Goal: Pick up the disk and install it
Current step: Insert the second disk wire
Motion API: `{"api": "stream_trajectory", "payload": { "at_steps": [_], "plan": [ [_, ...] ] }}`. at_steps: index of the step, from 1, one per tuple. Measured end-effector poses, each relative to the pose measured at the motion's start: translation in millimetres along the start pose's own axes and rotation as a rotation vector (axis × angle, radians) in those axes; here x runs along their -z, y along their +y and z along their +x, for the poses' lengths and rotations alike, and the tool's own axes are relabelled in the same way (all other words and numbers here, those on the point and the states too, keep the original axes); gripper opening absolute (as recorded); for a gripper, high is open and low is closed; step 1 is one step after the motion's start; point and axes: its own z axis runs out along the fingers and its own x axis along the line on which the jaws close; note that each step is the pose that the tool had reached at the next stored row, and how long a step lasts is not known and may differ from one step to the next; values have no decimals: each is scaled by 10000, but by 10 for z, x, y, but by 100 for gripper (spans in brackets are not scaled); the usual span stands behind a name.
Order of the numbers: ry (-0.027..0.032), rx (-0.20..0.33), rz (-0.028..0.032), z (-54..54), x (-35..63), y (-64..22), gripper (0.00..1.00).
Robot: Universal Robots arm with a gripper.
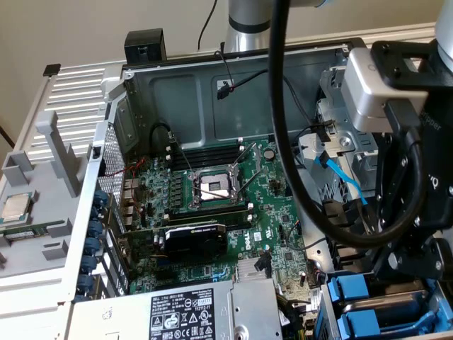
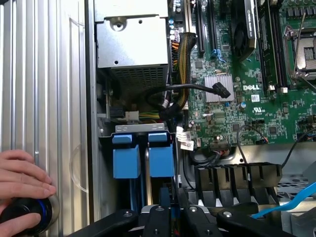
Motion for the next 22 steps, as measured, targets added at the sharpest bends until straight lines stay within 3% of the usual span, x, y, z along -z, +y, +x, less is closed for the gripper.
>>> {"api": "stream_trajectory", "payload": {
  "at_steps": [9,22],
  "plan": [
    [-5,0,85,0,0,2,16],
    [-9,-1,126,1,-2,20,16]
  ]
}}
